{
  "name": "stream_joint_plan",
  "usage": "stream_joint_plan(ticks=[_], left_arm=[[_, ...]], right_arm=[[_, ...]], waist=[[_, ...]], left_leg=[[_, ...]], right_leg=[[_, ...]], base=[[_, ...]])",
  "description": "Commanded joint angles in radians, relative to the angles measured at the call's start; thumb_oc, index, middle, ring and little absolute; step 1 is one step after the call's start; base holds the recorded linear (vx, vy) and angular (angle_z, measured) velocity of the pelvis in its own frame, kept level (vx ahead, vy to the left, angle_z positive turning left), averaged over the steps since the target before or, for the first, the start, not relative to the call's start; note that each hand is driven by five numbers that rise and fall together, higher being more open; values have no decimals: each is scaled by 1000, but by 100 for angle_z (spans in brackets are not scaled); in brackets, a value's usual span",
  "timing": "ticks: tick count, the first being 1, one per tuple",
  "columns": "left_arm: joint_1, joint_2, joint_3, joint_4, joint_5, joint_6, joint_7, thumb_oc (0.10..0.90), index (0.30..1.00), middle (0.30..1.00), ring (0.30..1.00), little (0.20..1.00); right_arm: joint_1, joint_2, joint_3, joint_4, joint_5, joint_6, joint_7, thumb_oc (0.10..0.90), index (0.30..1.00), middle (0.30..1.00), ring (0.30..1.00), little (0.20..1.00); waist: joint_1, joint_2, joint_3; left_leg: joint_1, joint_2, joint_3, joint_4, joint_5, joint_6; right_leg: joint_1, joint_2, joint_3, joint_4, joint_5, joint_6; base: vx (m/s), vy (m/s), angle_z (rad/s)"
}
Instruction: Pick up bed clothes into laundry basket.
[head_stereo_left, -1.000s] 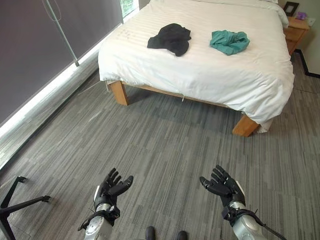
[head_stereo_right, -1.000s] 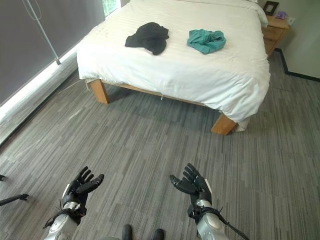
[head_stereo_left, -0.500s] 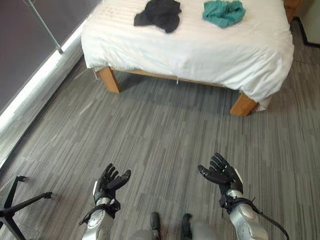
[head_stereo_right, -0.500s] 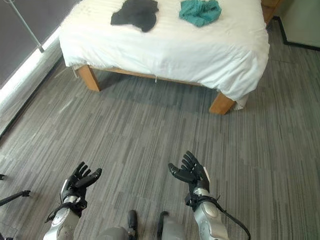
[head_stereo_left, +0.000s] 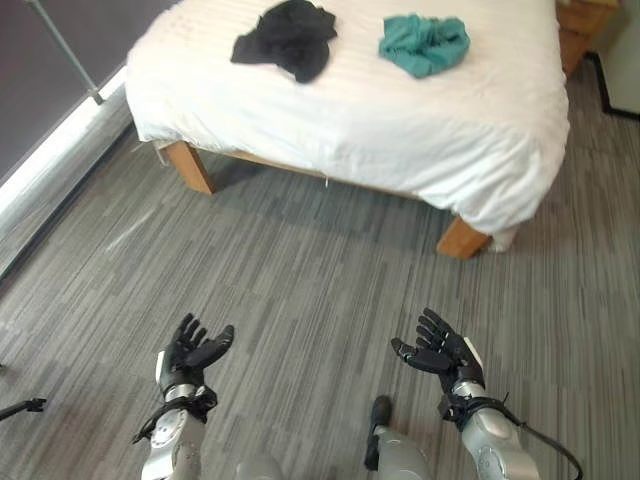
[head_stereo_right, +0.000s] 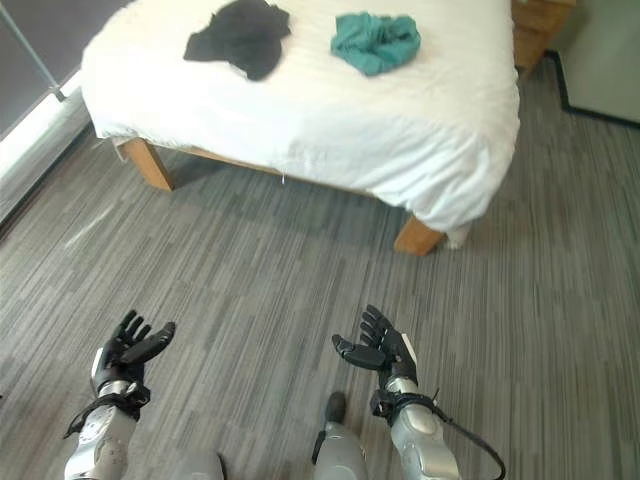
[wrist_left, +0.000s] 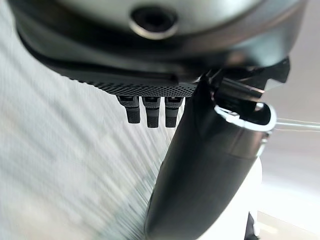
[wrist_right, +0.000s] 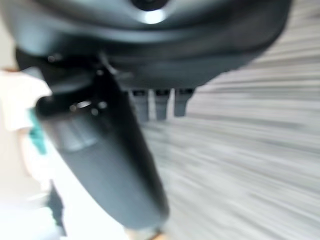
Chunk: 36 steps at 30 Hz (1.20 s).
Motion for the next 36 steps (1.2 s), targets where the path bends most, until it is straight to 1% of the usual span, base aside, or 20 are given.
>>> stream_joint_plan(ticks=[1, 3, 4, 5, 6, 7, 9, 12, 14, 17, 19, 20, 21, 22, 24, 28, 29, 32, 35, 36], left_arm=[[-55, 130, 74, -176, -49, -101, -59, 800, 900, 900, 900, 900], [-43, 103, 127, -264, -65, -146, -5, 800, 900, 900, 900, 900], [-42, 103, 127, -264, -65, -146, -4, 800, 900, 900, 900, 900], [-43, 91, 149, -293, -83, -164, 10, 800, 900, 900, 900, 900], [-46, 87, 186, -339, -68, -187, 43, 800, 900, 900, 900, 900], [-46, 87, 186, -340, -68, -187, 43, 800, 900, 900, 900, 900], [-55, 75, 244, -398, -61, -217, 77, 800, 900, 900, 900, 900], [-61, 81, 263, -411, -38, -224, 95, 800, 900, 900, 900, 900], [-55, 105, 300, -435, -1, -225, 97, 800, 900, 900, 900, 900], [-42, 142, 339, -425, 14, -240, 108, 800, 900, 900, 900, 900], [-49, 155, 337, -438, 0, -243, 118, 800, 900, 900, 900, 900], [-61, 166, 327, -434, 2, -246, 121, 800, 900, 900, 900, 900], [-90, 193, 297, -425, 16, -240, 122, 800, 900, 900, 900, 900], [-114, 218, 276, -418, 40, -233, 114, 800, 900, 900, 900, 900], [-147, 231, 252, -407, 38, -224, 110, 800, 900, 900, 900, 900], [-164, 227, 204, -391, 2, -205, 34, 800, 900, 900, 900, 900], [-167, 225, 204, -390, 1, -205, 33, 800, 900, 900, 900, 900], [-144, 227, 205, -349, -26, -190, -12, 800, 900, 900, 900, 900], [-134, 231, 188, -340, -33, -186, -15, 800, 900, 900, 900, 900], [-116, 235, 176, -342, -32, -176, -35, 800, 900, 900, 900, 900]], right_arm=[[-71, -55, 7, -138, 17, -82, 5, 800, 900, 900, 900, 900], [-83, -56, -34, -163, 38, -94, -9, 800, 900, 900, 900, 900], [-82, -56, -33, -163, 38, -94, -9, 800, 900, 900, 900, 900], [-87, -54, -47, -175, 51, -104, -12, 800, 900, 900, 900, 900], [-93, -54, -54, -188, 49, -111, -19, 800, 900, 900, 900, 900], [-93, -54, -54, -188, 49, -111, -19, 800, 900, 900, 900, 900], [-104, -53, -51, -195, 38, -113, -16, 800, 900, 900, 900, 900], [-111, -49, -44, -201, 37, -113, -16, 800, 900, 900, 900, 900], [-108, -47, -34, -214, 26, -99, 3, 800, 900, 900, 900, 900], [-108, -29, -6, -227, 2, -81, 28, 800, 900, 900, 900, 900], [-112, -16, 0, -231, -7, -83, 17, 800, 900, 900, 900, 900], [-110, 7, 5, -232, -14, -88, 17, 800, 900, 900, 900, 900], [-112, 0, -11, -256, -46, -93, 9, 800, 900, 900, 900, 900], [-127, -6, -30, -289, -52, -94, 4, 800, 900, 900, 900, 900], [-147, -27, -49, -312, -50, -96, -6, 800, 900, 900, 900, 900], [-220, -201, -185, -300, -63, -99, -47, 800, 900, 900, 900, 900], [-224, -205, -186, -295, -60, -102, -46, 800, 900, 900, 900, 900], [-281, -437, -265, -184, -112, -85, -72, 800, 900, 900, 900, 900], [-336, -527, -242, -102, -110, -82, -85, 800, 900, 900, 900, 900], [-371, -645, -238, -19, -159, -56, -74, 800, 900, 900, 900, 900]], waist=[[26, -39, 25], [71, -32, 3], [72, -30, 6], [86, -20, -6], [111, -14, -30], [112, -15, -30], [134, -5, -64], [137, -4, -74], [143, 1, -108], [169, -44, -147], [178, -70, -142], [180, -86, -135], [138, -73, -109], [99, -52, -94], [70, -31, -81], [30, -48, -89], [30, -43, -89], [28, -64, -114], [38, -73, -117], [51, -85, -121]], left_leg=[[107, -66, 81, -175, -53, -15], [33, -42, 129, -350, -47, -36], [37, -39, 128, -347, -52, -38], [27, -32, 144, -474, -26, -41], [53, -50, 173, -761, 38, -54], [58, -51, 175, -768, 42, -54], [59, -53, 205, -994, 113, -81], [37, -43, 226, -1004, 123, -94], [57, -9, 328, -990, 179, -110], [77, -29, 381, -904, 112, -50], [77, -51, 399, -873, 73, -20], [107, -103, 415, -880, 18, 32], [162, -157, 377, -920, -17, 72], [226, -181, 363, -977, -40, 93], [266, -183, 339, -999, -50, 90], [298, -207, 263, -1004, -98, 67], [294, -203, 263, -1004, -93, 67], [316, -221, 224, -1004, -124, 58], [324, -218, 224, -1004, -126, 50], [339, -216, 219, -1004, -142, 42]], right_leg=[[111, -16, 14, -104, -19, 100], [199, 3, -4, -148, -58, 109], [204, 5, -3, -149, -61, 109], [219, 19, -6, -159, -71, 117], [260, 32, -12, -185, -85, 134], [261, 31, -11, -186, -85, 135], [332, 44, -21, -202, -109, 157], [351, 50, -24, -202, -122, 160], [419, 54, -14, -202, -161, 168], [472, -22, -8, -177, -154, 196], [453, -70, -5, -76, -103, 220], [372, -145, 13, 128, 15, 246], [240, -120, 93, 340, 103, 246], [123, -133, 108, 436, 93, 248], [50, -136, 73, 386, 68, 230], [57, -84, 47, 59, -13, 219], [60, -78, 44, 46, -2, 216], [56, -43, 99, -55, 26, 228], [46, -51, 91, -71, 63, 237], [71, -56, 77, -121, 62, 246]], base=[[393, -234, 0], [570, -199, 24], [483, -54, 33], [520, 45, -26], [514, 46, -49], [536, 68, -38], [482, 82, -3], [348, 72, -10], [612, 189, 15], [562, 200, -5], [286, 203, -32], [414, 448, -10], [587, 642, 67], [579, 538, 120], [336, 202, 141], [271, -8, 87], [322, -21, 113], [251, -34, 68], [134, -71, 21], [90, -67, 14]])
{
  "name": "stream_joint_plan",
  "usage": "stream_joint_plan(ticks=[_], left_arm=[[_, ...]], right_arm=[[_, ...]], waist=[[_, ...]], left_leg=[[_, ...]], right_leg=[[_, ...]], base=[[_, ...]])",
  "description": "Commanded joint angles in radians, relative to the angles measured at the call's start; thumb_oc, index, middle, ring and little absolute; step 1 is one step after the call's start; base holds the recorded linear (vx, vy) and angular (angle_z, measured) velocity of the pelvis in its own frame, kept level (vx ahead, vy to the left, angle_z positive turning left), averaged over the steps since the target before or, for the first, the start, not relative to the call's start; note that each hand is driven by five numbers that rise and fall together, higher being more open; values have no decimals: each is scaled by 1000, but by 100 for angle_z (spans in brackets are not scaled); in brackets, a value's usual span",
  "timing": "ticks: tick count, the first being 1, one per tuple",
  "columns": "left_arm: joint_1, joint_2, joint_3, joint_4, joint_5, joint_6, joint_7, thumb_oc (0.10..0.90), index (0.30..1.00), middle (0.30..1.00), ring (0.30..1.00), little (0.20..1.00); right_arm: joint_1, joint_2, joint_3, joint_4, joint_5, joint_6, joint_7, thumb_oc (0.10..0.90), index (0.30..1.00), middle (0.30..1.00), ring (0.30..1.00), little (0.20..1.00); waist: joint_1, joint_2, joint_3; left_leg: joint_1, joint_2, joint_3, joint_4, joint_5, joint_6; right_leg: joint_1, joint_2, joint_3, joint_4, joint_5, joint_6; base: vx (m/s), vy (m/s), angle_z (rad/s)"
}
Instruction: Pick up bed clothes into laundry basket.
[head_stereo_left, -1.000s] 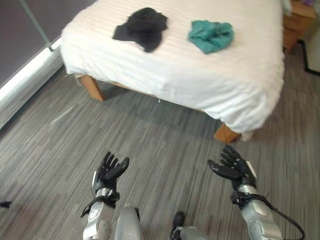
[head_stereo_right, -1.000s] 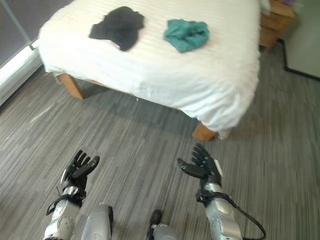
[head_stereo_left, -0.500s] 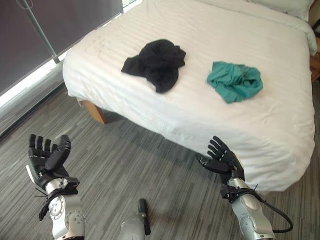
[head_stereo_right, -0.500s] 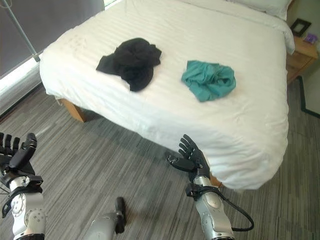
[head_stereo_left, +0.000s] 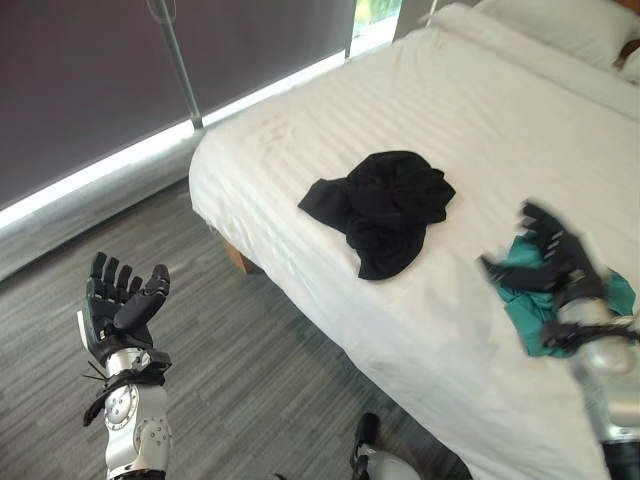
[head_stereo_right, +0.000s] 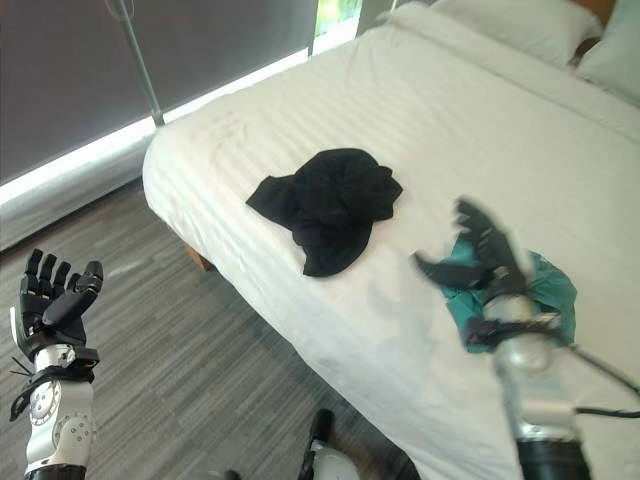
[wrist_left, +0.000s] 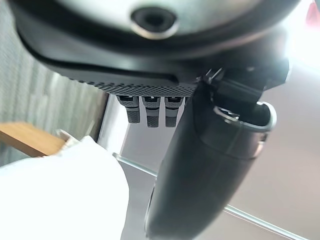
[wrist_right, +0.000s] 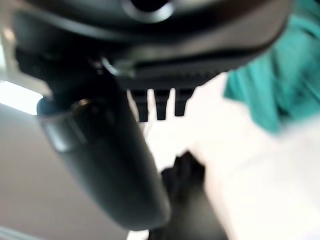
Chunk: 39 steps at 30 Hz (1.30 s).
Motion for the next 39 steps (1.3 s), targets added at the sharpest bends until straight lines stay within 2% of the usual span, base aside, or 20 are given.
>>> stream_joint_plan(ticks=[1, 2, 3, 7, 8, 9, 15, 16, 18, 26, 27, 29, 31, 32, 33, 34, 35, 37, 38, 39], left_arm=[[-85, 88, -27, -86, 12, -51, -75, 800, 900, 900, 900, 900], [-58, 85, -28, -93, 14, -43, -96, 800, 900, 900, 900, 900], [-56, 82, -27, -95, 14, -43, -96, 800, 900, 900, 900, 900], [-8, 53, -17, -91, -32, -29, -100, 800, 900, 900, 900, 900], [-9, 52, -17, -92, -32, -29, -99, 800, 900, 900, 900, 900], [6, 61, -9, -92, -25, -21, -99, 800, 900, 900, 900, 900], [34, 65, -2, -108, -33, -10, -120, 800, 900, 900, 900, 900], [39, 62, -2, -113, -36, -6, -122, 800, 900, 900, 900, 900], [45, 47, -1, -121, -40, -7, -121, 800, 900, 900, 900, 900], [21, 36, -40, -111, -50, -14, -114, 800, 900, 900, 900, 900], [21, 32, -46, -112, -46, -11, -112, 800, 900, 900, 900, 900], [17, 29, -50, -106, -52, -10, -112, 800, 900, 900, 900, 900], [18, 25, -63, -103, -60, -12, -113, 800, 900, 900, 900, 900], [19, 26, -62, -103, -60, -12, -113, 800, 900, 900, 900, 900], [11, 28, -61, -104, -59, -20, -93, 800, 900, 900, 900, 900], [11, 28, -60, -104, -59, -20, -93, 800, 900, 900, 900, 900], [12, 28, -46, -113, -72, -24, -100, 800, 900, 900, 900, 900], [15, 28, -38, -113, -86, -19, -106, 800, 900, 900, 900, 900], [37, 16, -14, -107, -90, -16, -103, 800, 900, 900, 900, 900], [45, 18, -4, -104, -88, -16, -97, 800, 900, 900, 900, 900]], right_arm=[[-113, -161, -6, 33, -56, -78, -18, 800, 900, 900, 900, 900], [-140, -213, 10, 79, -74, -69, -20, 800, 900, 900, 900, 900], [-145, -217, 15, 85, -73, -71, -18, 800, 900, 900, 900, 900], [-172, -398, 27, 244, -158, -15, -9, 800, 900, 900, 900, 900], [-175, -400, 29, 245, -159, -15, -9, 800, 900, 900, 900, 900], [-152, -466, 28, 276, -216, 5, 18, 800, 900, 900, 900, 900], [-122, -545, 49, 337, -289, 36, 66, 800, 900, 900, 900, 900], [-109, -573, 64, 367, -366, 51, 75, 800, 900, 900, 900, 900], [-98, -582, 73, 367, -434, 48, 65, 800, 900, 900, 900, 900], [-100, -480, 125, 397, -454, 42, 59, 800, 900, 900, 900, 900], [-94, -442, 148, 398, -472, 42, 59, 800, 900, 900, 900, 900], [-96, -425, 164, 399, -479, 44, 70, 800, 900, 900, 900, 900], [-97, -345, 196, 448, -468, 43, 59, 800, 900, 900, 900, 900], [-101, -343, 200, 451, -468, 41, 58, 800, 900, 900, 900, 900], [-82, -244, 204, 534, -415, 33, 30, 800, 900, 900, 900, 900], [-82, -243, 204, 534, -415, 33, 30, 800, 900, 900, 900, 900], [-31, -144, 236, 688, -438, 38, 17, 800, 900, 900, 900, 900], [-29, -111, 239, 734, -440, 42, 28, 800, 900, 900, 900, 900], [14, -17, 217, 855, -430, 57, 16, 800, 900, 900, 900, 900], [10, 14, 215, 921, -424, 59, 12, 800, 900, 900, 900, 900]], waist=[[-20, 24, -62], [-6, 14, -82], [-7, 16, -83], [-1, 11, -117], [-2, 12, -117], [-8, 11, -126], [-12, 20, -127], [-11, 22, -123], [-14, 26, -121], [-8, 35, -104], [-5, 40, -98], [-3, 43, -94], [4, 57, -81], [2, 55, -82], [8, 66, -69], [7, 66, -69], [18, 80, -55], [18, 83, -55], [26, 101, -50], [33, 111, -47]], left_leg=[[-26, 31, -11, -164, 210, -24], [-21, 36, -2, -164, 208, -34], [-20, 36, -2, -164, 208, -35], [-4, 54, -11, -164, 201, -53], [-7, 54, -11, -164, 206, -52], [-9, 61, -15, -164, 208, -58], [-16, 72, -26, -164, 215, -68], [-18, 74, -31, -164, 218, -70], [-22, 75, -34, -164, 219, -72], [-36, 78, -50, -164, 228, -76], [-40, 78, -55, -164, 229, -76], [-44, 78, -58, -164, 231, -77], [-51, 75, -64, -164, 234, -77], [-51, 75, -65, -164, 234, -77], [-58, 72, -71, -164, 239, -78], [-59, 72, -71, -164, 239, -78], [-67, 70, -84, -164, 241, -80], [-80, 67, -90, -164, 247, -78], [-87, 62, -104, -164, 247, -80], [-91, 59, -110, -164, 250, -80]], right_leg=[[139, -40, -36, 2, -108, 215], [170, -36, -64, -34, -105, 215], [175, -35, -65, -40, -103, 215], [230, -7, -97, -74, -133, 206], [226, -7, -97, -74, -129, 205], [231, 0, -101, -74, -140, 200], [232, 14, -107, -74, -156, 191], [233, 17, -108, -74, -159, 188], [233, 21, -109, -74, -162, 186], [233, 26, -120, -74, -171, 177], [233, 27, -121, -74, -173, 175], [230, 28, -123, -74, -174, 174], [225, 27, -124, -74, -176, 172], [225, 27, -124, -74, -176, 172], [222, 27, -123, -74, -177, 171], [221, 27, -123, -74, -177, 171], [219, 26, -129, -74, -182, 168], [210, 24, -133, -74, -179, 166], [212, 20, -144, -74, -186, 163], [212, 17, -152, -74, -188, 163]], base=[[163, -119, -22], [63, -55, -35], [155, -81, -30], [135, -91, -8], [88, -60, 11], [61, -52, 12], [41, -37, 3], [44, -32, 5], [44, -33, 11], [14, -24, 4], [0, 0, 0], [0, 0, 0], [-6, -6, 2], [-25, -9, 5], [-19, -8, 7], [-23, -57, 10], [-13, -48, 7], [0, -47, 11], [38, -48, 16], [31, -36, 29]])
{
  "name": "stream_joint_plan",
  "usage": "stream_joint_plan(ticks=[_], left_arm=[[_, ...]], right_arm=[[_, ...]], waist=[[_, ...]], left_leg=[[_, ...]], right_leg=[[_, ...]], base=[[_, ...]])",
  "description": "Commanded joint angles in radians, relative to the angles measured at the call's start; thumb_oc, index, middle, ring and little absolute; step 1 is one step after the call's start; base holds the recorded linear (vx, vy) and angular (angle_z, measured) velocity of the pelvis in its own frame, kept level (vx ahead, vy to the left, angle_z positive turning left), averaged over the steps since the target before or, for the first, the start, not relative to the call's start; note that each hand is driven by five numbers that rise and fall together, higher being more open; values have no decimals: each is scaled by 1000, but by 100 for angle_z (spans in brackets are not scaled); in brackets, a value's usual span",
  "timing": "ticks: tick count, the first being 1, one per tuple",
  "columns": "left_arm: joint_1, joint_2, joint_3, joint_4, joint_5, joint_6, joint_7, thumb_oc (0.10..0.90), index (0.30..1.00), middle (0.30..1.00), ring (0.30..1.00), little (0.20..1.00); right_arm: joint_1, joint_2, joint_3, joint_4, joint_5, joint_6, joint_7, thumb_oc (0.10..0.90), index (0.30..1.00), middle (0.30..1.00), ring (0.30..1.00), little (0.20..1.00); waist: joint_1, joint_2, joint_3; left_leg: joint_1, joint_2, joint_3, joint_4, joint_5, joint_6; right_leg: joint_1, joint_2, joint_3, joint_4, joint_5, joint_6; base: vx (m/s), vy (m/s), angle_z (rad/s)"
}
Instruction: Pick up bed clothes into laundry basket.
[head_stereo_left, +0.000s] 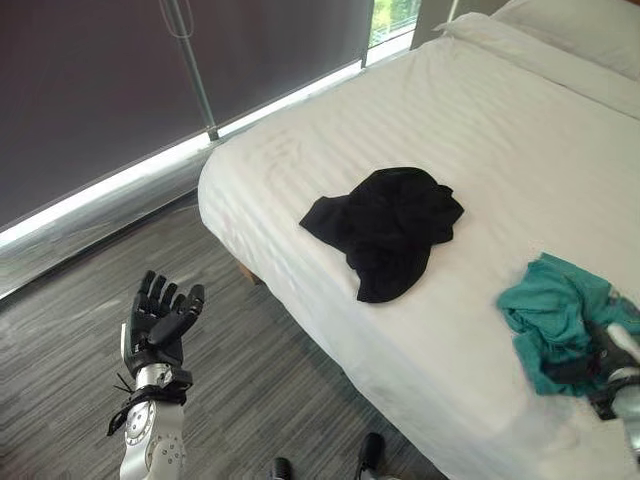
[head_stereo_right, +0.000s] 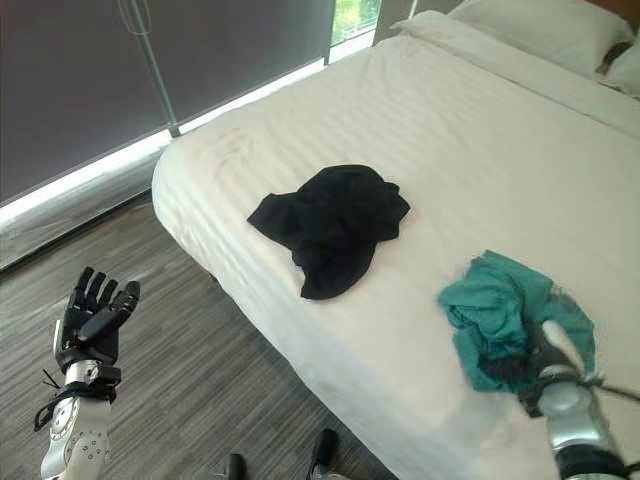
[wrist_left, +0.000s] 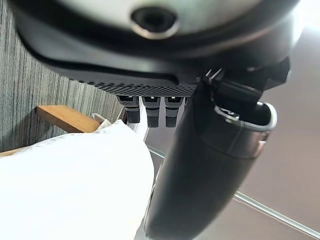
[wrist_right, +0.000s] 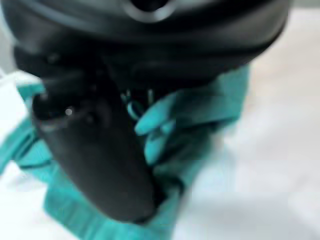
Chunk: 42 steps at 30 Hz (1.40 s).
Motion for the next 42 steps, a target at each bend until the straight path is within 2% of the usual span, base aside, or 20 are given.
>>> stream_joint_plan(ticks=[1, 2, 4, 9, 10, 11, 18, 25, 27, 28, 30, 31, 32, 34, 35, 36, 37, 40, 41, 42], left_arm=[[-56, 57, 67, -105, -13, -71, -16, 800, 900, 900, 900, 900], [-7, 41, 122, -116, -27, -81, -6, 800, 900, 900, 900, 900], [17, 21, 179, -104, -46, -97, 6, 800, 900, 900, 900, 900], [18, 5, 199, -85, -72, -114, 23, 800, 900, 900, 900, 900], [9, 6, 187, -89, -72, -118, 29, 800, 900, 900, 900, 900], [-2, 9, 178, -90, -69, -121, 32, 800, 900, 900, 900, 900], [-73, -20, 129, -121, -67, -121, 62, 800, 900, 900, 900, 900], [-149, 22, 137, -90, -28, -107, 101, 800, 900, 900, 900, 900], [-185, 132, 149, -60, 62, -72, 89, 800, 900, 900, 900, 900], [-189, 135, 149, -57, 61, -72, 88, 800, 900, 900, 900, 900], [-218, 248, 139, -33, 146, -42, 67, 800, 900, 900, 900, 900], [-239, 299, 124, -29, 158, -32, 61, 800, 900, 900, 900, 900], [-299, 370, 63, -16, 139, -23, 30, 800, 900, 900, 900, 900], [-313, 397, 47, -6, 150, -15, 18, 800, 900, 900, 900, 900], [-336, 482, -11, 1, 181, 21, -36, 800, 900, 900, 900, 900], [-339, 484, -13, 3, 181, 21, -36, 800, 900, 900, 900, 900], [-369, 516, -74, -41, 214, 33, -71, 800, 900, 900, 900, 900], [-398, 526, -124, -47, 218, 50, -98, 800, 900, 900, 900, 900], [-513, 545, -245, -44, 200, 63, -138, 800, 900, 900, 900, 900], [-531, 541, -270, -46, 187, 64, -155, 800, 900, 900, 900, 900]], right_arm=[[-38, -2, 28, 213, 13, 51, 12, 800, 900, 900, 900, 900], [-4, 94, 43, 297, -22, 67, 14, 800, 900, 900, 900, 900], [28, 128, 33, 300, -25, 71, 21, 800, 900, 900, 900, 900], [44, 110, -1, 271, 14, 70, 8, 800, 900, 900, 900, 900], [37, 99, -11, 261, 38, 67, 0, 588, 582, 582, 582, 582], [32, 94, -16, 264, 57, 63, 1, 400, 300, 300, 300, 300], [72, 89, -72, 123, 145, 35, -21, 400, 300, 300, 300, 300], [229, 129, -137, -100, 87, 48, -25, 400, 300, 300, 300, 300], [264, 117, -154, -191, 71, 52, 5, 400, 300, 300, 300, 300], [263, 120, -155, -192, 70, 53, 5, 400, 300, 300, 300, 300], [267, 100, -151, -235, 54, 55, 26, 400, 300, 300, 300, 300], [256, 85, -145, -262, 50, 53, 29, 400, 300, 300, 300, 300], [204, 72, -128, -273, 77, 56, 25, 400, 300, 300, 300, 300], [183, 67, -114, -271, 85, 55, 34, 400, 300, 300, 300, 300], [163, 54, -102, -283, 94, 58, 56, 400, 300, 300, 300, 300], [163, 56, -105, -284, 93, 59, 56, 400, 300, 300, 300, 300], [166, 40, -105, -294, 89, 55, 71, 400, 300, 300, 300, 300], [169, 32, -107, -305, 84, 55, 78, 400, 300, 300, 300, 300], [158, 26, -98, -307, 78, 49, 67, 400, 300, 300, 300, 300], [148, 35, -90, -320, 73, 53, 71, 400, 300, 300, 300, 300]], waist=[[18, 5, 29], [32, 35, 34], [38, 49, 34], [36, 61, 30], [34, 61, 30], [33, 60, 31], [-3, 35, 33], [-57, 40, 44], [-80, 31, 68], [-79, 30, 68], [-84, 24, 91], [-81, 17, 106], [-66, 6, 119], [-64, 3, 113], [-67, 0, 108], [-63, -3, 108], [-81, 3, 93], [-78, 7, 94], [-100, 17, 83], [-101, 17, 73]], left_leg=[[-92, -1, -67, -17, 111, -67], [-112, -14, -85, -17, 118, -67], [-125, -18, -90, -17, 121, -70], [-131, -18, -93, -17, 124, -74], [-128, -16, -91, -17, 123, -74], [-125, -16, -92, -17, 122, -74], [-98, -4, -92, -17, 117, -75], [-68, 11, -99, -17, 111, -80], [-70, 27, -83, 129, 74, -85], [-80, 27, -83, 140, 73, -84], [-137, 41, -89, 305, 100, -96], [-174, 40, -117, 406, 129, -104], [-236, 6, -221, 508, 145, -96], [-255, -3, -246, 490, 137, -89], [-258, 36, -256, 401, 110, -84], [-256, 35, -253, 391, 119, -84], [-251, 83, -257, 255, 129, -90], [-225, 98, -254, 167, 162, -96], [-231, 121, -234, 88, 223, -124], [-218, 120, -224, 98, 195, -116]], right_leg=[[149, -55, -82, 11, -139, 107], [140, -67, -100, 11, -142, 106], [132, -71, -107, 11, -144, 106], [127, -70, -109, 11, -150, 105], [128, -68, -109, 11, -152, 105], [131, -65, -107, 11, -155, 103], [166, -50, -110, 11, -177, 92], [197, -28, -99, 18, -202, 63], [216, -19, -59, 36, -224, 43], [210, -19, -59, 37, -220, 42], [229, -1, -24, 31, -225, 27], [242, 7, -3, 25, -228, 21], [241, 13, 54, 21, -228, 22], [237, 11, 75, 19, -222, 28], [257, 13, 113, 20, -235, 47], [254, 11, 115, 20, -231, 47], [267, 12, 129, 30, -247, 58], [278, 12, 147, 33, -256, 60], [313, 4, 166, 31, -277, 75], [316, -3, 179, 35, -284, 83]], base=[[23, -25, 34], [21, -26, 38], [43, -23, 20], [40, -16, 12], [22, -18, 11], [25, -31, 2], [20, -41, 1], [-6, -35, 2], [-32, -66, -1], [-60, -68, -13], [-53, -79, -43], [-94, -37, -75], [-82, -11, -79], [55, 52, -112], [144, 65, -131], [247, 180, -112], [131, 119, -42], [189, 169, -30], [224, 284, -33], [228, 288, -38]])
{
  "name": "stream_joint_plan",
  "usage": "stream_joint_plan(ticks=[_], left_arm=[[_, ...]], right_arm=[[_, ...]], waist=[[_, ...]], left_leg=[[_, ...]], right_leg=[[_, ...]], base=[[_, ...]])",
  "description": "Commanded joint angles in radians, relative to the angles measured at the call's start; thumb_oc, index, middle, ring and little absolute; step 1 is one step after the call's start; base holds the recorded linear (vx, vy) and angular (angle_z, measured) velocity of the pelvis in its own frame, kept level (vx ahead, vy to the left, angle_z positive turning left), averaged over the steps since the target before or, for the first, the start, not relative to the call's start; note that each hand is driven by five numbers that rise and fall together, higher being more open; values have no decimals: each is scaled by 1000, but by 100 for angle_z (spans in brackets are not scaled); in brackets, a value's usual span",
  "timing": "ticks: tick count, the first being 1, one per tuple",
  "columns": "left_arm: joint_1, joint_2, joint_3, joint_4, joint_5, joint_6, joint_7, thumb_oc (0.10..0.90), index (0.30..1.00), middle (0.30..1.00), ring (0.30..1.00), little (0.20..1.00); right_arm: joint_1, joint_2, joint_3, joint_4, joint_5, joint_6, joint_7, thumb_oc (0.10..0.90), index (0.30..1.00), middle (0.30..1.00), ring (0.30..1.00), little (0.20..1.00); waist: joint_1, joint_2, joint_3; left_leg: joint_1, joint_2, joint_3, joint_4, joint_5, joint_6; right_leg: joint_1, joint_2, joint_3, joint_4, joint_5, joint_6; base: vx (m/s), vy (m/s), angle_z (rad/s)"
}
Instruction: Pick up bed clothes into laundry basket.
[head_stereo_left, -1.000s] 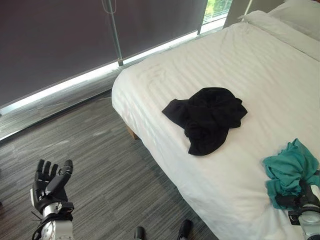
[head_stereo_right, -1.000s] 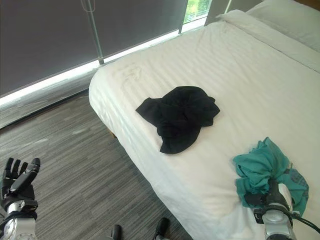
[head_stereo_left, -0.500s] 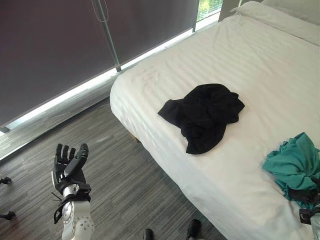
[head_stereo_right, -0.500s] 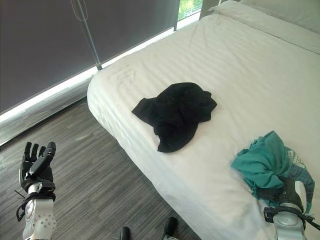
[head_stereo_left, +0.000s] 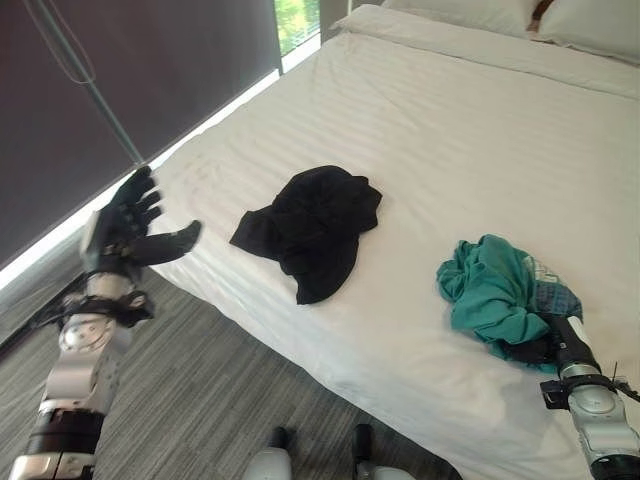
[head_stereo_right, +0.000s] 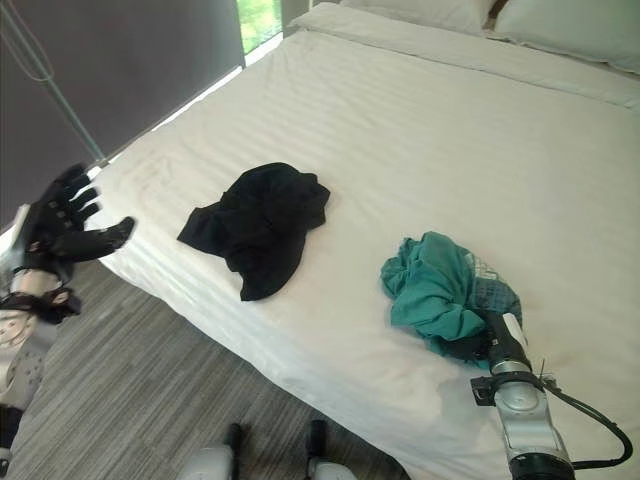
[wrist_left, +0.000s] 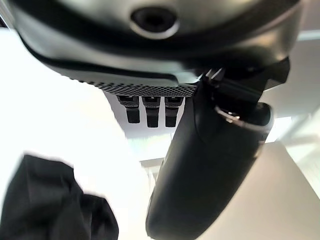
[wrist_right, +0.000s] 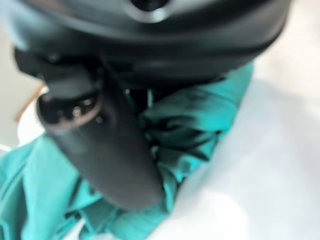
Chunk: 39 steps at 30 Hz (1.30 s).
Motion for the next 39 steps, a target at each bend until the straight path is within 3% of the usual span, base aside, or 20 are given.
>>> stream_joint_plan(ticks=[1, 4, 6, 8, 9, 10, 11, 13, 14, 17, 18, 20, 21, 22, 26, 31, 39], left_arm=[[-104, 47, 35, -54, -15, -33, -56, 800, 900, 900, 900, 900], [-210, 45, -67, -72, -13, -21, -66, 800, 900, 900, 900, 900], [-221, 104, -90, -113, -15, -7, -102, 800, 900, 900, 900, 900], [-233, 124, -103, -131, -20, -5, -117, 800, 900, 900, 900, 900], [-244, 155, -110, -161, -4, -5, -130, 800, 900, 900, 900, 900], [-244, 156, -110, -161, -4, -5, -130, 800, 900, 900, 900, 900], [-269, 179, -125, -173, 21, -11, -129, 800, 900, 900, 900, 900], [-289, 187, -135, -169, 35, -16, -121, 800, 900, 900, 900, 900], [-306, 185, -129, -150, 65, -17, -103, 800, 900, 900, 900, 900], [-310, 185, -122, -139, 82, -16, -91, 800, 900, 900, 900, 900], [-341, 303, -116, -124, 225, -12, -109, 800, 900, 900, 900, 900], [-342, 304, -116, -124, 225, -12, -109, 800, 900, 900, 900, 900], [-405, 382, -145, 10, 305, -12, -82, 800, 900, 900, 900, 900], [-413, 382, -153, 17, 306, -15, -82, 800, 900, 900, 900, 900], [-515, 516, -265, 46, 622, -26, -40, 800, 900, 900, 900, 900], [-457, 537, -250, 80, 681, -15, -56, 800, 900, 900, 900, 900], [-219, 462, -120, 99, 635, -12, -81, 800, 900, 900, 900, 900]], right_arm=[[86, -78, -5, 2, -18, 22, -5, 400, 300, 300, 300, 300], [63, -56, 23, 0, -28, 24, -10, 400, 300, 300, 300, 300], [55, -41, 32, -12, -56, 36, 14, 400, 300, 300, 300, 300], [59, -33, 39, -19, -68, 36, 21, 400, 300, 300, 300, 300], [67, -24, 45, -30, -90, 39, 37, 400, 300, 300, 300, 300], [67, -23, 45, -30, -91, 39, 37, 400, 300, 300, 300, 300], [78, -11, 51, -39, -95, 39, 45, 400, 300, 300, 300, 300], [71, -10, 57, -38, -96, 39, 42, 400, 300, 300, 300, 300], [44, -5, 78, -35, -109, 42, 38, 400, 300, 300, 300, 300], [26, -8, 97, -32, -120, 45, 41, 400, 300, 300, 300, 300], [7, -42, 113, -40, -139, 47, 57, 400, 300, 300, 300, 300], [5, -41, 113, -40, -139, 47, 57, 400, 300, 300, 300, 300], [10, -71, 131, -51, -165, 40, 77, 400, 300, 300, 300, 300], [11, -70, 130, -51, -165, 41, 77, 400, 300, 300, 300, 300], [83, -94, 85, -46, -172, 23, 70, 400, 300, 300, 300, 300], [122, -108, 76, -63, -200, 19, 77, 400, 300, 300, 300, 300], [98, -115, 96, -122, -200, 11, 94, 400, 300, 300, 300, 300]], waist=[[-11, 43, -34], [-18, 22, -56], [-15, 8, -73], [-16, 5, -69], [-21, 0, -61], [-18, -2, -62], [-34, 0, -45], [-36, 8, -36], [-22, 4, -37], [-15, 1, -39], [21, -16, -36], [21, -18, -37], [16, -21, -53], [17, -22, -53], [-3, -25, -70], [-5, -26, -73], [4, -29, -70]], left_leg=[[-54, 46, 53, 27, 166, 15], [-50, 19, 68, 53, 132, 35], [-13, -3, 123, 22, 95, 68], [4, -11, 140, 5, 91, 80], [36, -23, 158, -29, 85, 99], [38, -23, 162, -32, 86, 99], [53, -30, 157, -54, 91, 113], [59, -29, 159, -66, 89, 120], [71, -40, 184, -79, 74, 121], [82, -46, 200, -85, 63, 118], [103, -52, 243, -84, 43, 111], [100, -53, 244, -86, 48, 112], [102, -60, 258, -93, 35, 111], [102, -59, 257, -93, 35, 110], [76, -56, 246, -93, 44, 98], [56, -57, 232, -93, 49, 91], [47, -57, 229, -93, 48, 89]], right_leg=[[227, -68, -112, 36, -245, 131], [215, -105, -91, 42, -234, 153], [167, -143, -74, 121, -218, 190], [133, -152, -67, 177, -207, 204], [69, -155, -49, 270, -165, 228], [63, -155, -44, 276, -167, 228], [10, -139, -25, 359, -114, 241], [-31, -133, -28, 410, -103, 243], [-60, -157, -100, 378, -91, 244], [-52, -168, -152, 299, -86, 240], [-29, -206, -262, 184, -11, 256], [-31, -206, -261, 179, -4, 256], [-10, -181, -229, 119, -33, 249], [-8, -180, -230, 116, -32, 249], [24, -163, -255, 58, -55, 244], [36, -165, -282, 40, -61, 244], [44, -166, -279, 20, -60, 242]], base=[[98, 192, -39], [128, 223, -89], [168, 311, -84], [87, 255, -82], [59, 241, -62], [45, 280, -52], [7, 142, -17], [-4, 189, -2], [6, 169, -12], [60, 61, -27], [52, 4, -28], [50, 22, -60], [68, 37, -61], [100, 29, -35], [16, -4, 0], [2, -3, 11], [2, 4, 3]])
